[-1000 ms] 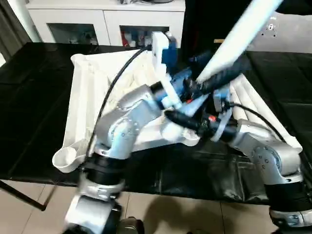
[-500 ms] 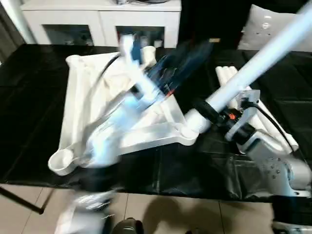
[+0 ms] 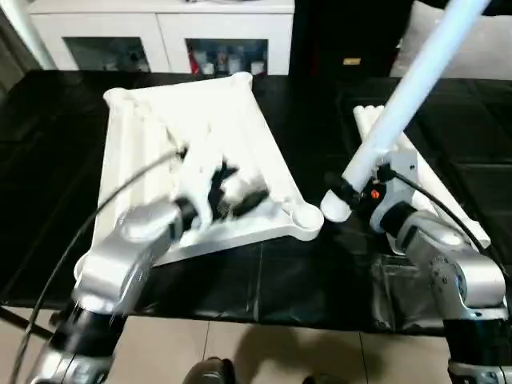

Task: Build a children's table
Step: Pick table leg, then insert table leg to table base

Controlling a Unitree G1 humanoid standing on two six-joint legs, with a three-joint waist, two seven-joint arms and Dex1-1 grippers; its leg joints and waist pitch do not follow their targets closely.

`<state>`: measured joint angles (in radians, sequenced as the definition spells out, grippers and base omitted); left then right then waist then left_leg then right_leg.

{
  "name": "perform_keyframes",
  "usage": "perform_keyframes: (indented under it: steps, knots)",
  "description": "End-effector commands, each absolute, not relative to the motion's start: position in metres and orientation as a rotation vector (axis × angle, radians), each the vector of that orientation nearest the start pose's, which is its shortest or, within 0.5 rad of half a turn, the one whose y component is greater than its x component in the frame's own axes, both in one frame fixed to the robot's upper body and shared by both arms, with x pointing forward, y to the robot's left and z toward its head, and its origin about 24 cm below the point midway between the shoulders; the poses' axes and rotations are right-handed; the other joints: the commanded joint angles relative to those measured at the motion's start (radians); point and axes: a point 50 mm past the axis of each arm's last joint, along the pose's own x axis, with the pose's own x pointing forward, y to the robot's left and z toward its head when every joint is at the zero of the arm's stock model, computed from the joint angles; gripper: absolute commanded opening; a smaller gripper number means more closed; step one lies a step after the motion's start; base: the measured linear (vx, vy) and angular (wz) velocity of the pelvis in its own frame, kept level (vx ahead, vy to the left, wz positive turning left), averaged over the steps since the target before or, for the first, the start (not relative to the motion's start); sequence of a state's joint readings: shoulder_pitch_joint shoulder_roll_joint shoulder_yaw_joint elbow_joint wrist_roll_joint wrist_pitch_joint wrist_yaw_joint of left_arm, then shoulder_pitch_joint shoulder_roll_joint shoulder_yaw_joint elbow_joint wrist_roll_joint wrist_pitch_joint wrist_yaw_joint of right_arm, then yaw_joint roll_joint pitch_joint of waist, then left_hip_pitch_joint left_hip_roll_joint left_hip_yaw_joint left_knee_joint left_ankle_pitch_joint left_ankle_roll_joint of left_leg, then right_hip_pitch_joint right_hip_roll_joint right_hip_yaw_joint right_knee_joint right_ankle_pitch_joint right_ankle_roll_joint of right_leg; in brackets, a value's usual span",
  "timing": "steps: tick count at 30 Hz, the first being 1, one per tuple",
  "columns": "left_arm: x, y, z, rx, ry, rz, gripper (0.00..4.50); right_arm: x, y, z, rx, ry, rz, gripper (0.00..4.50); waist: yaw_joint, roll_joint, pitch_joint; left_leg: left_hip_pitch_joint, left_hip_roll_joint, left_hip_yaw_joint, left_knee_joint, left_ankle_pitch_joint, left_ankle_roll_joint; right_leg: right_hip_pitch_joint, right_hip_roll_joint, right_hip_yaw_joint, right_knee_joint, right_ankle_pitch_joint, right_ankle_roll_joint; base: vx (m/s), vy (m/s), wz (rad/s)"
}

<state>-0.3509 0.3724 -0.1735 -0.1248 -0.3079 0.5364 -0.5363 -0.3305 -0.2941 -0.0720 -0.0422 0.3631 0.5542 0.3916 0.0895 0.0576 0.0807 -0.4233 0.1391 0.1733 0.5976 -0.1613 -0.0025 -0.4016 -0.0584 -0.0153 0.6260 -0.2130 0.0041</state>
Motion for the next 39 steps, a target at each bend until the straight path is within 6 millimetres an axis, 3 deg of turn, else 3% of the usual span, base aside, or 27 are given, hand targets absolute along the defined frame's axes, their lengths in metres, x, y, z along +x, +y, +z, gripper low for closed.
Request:
perform_keyframes:
  steps: [1,2,3,5,8,13,14,18,22,27,39]
  knots:
    - [0.289,0.122,0.114,0.144,0.148,-0.815,3.98,0.305,-0.166,0.121,0.052,0.012,0.472,1.9,-0.002,-0.001,-0.063,0.041,0.08,-0.033,-0.078,-0.236,-0.011,0.028,-0.082,0.035,-0.079,-0.139,-0.191,0.0,0.0,0.0]
    - [0.289,0.123,0.114,0.15,0.148,-0.816,3.98,0.304,-0.164,0.121,0.031,-0.005,0.474,1.9,-0.005,-0.005,-0.061,0.041,0.079,-0.033,-0.08,-0.251,-0.017,0.028,-0.081,0.035,-0.08,-0.155,-0.186,0.0,0.0,0.0]
    - [0.289,0.124,0.113,0.161,0.152,-0.818,3.98,0.304,-0.164,0.119,0.004,0.024,0.469,1.9,-0.004,0.002,-0.06,0.043,0.078,-0.035,-0.08,-0.259,-0.021,0.028,-0.08,0.036,-0.08,-0.167,-0.181,0.0,0.0,0.0]
    - [0.288,0.125,0.112,0.188,0.166,-0.837,3.98,0.3,-0.162,0.108,0.012,0.189,0.511,1.9,-0.006,-0.001,-0.057,0.044,0.075,-0.037,-0.083,-0.254,-0.022,0.032,-0.071,0.035,-0.081,-0.167,-0.172,0.0,0.0,0.0]
    - [0.283,0.126,0.11,0.186,0.205,-0.882,3.98,0.299,-0.162,0.112,0.007,0.151,0.523,1.9,-0.005,-0.001,-0.059,0.044,0.076,-0.036,-0.083,-0.272,-0.032,0.028,-0.08,0.039,-0.082,-0.187,-0.173,0.0,0.0,0.0]
    - [0.274,0.121,0.098,0.256,0.277,-0.986,3.98,0.301,-0.168,0.114,0.01,0.099,0.534,1.9,-0.004,0.0,-0.058,0.044,0.077,-0.035,-0.083,-0.259,-0.025,0.026,-0.079,0.039,-0.081,-0.163,-0.176,0.0,0.0,0.0]
    - [0.274,0.119,0.095,0.265,0.278,-1.001,3.71,0.301,-0.166,0.116,-0.001,0.071,0.559,1.9,-0.004,-0.002,-0.058,0.043,0.078,-0.034,-0.082,-0.26,-0.023,0.026,-0.082,0.04,-0.083,-0.168,-0.177,0.0,0.0,0.0]
    - [0.279,0.118,0.092,0.294,0.285,-0.997,3.5,0.299,-0.163,0.12,-0.018,0.057,0.601,1.9,-0.005,-0.001,-0.059,0.044,0.078,-0.034,-0.083,-0.259,-0.019,0.029,-0.078,0.039,-0.081,-0.163,-0.177,0.0,0.0,0.0]
    - [0.29,0.114,0.085,0.316,0.313,-1.022,3.2,0.299,-0.164,0.131,0.165,0.009,0.657,1.9,-0.003,0.001,-0.063,0.047,0.077,-0.034,-0.079,-0.265,-0.007,0.029,-0.083,0.041,-0.086,-0.186,-0.181,0.0,0.0,0.0]
    - [0.295,0.112,0.079,0.356,0.334,-1.042,2.71,0.299,-0.163,0.131,0.14,-0.012,0.683,1.9,-0.004,0.002,-0.069,0.042,0.076,-0.032,-0.076,-0.205,0.001,0.033,-0.08,0.036,-0.075,-0.074,-0.207,0.0,0.0,0.0]
    - [0.302,0.111,0.071,0.403,0.352,-1.113,1.7,0.305,-0.158,0.127,0.106,0.037,0.704,1.9,-0.002,-0.004,-0.075,0.041,0.078,-0.029,-0.068,-0.165,0.025,0.04,-0.086,0.035,-0.069,-0.048,-0.241,0.0,0.0,0.0]
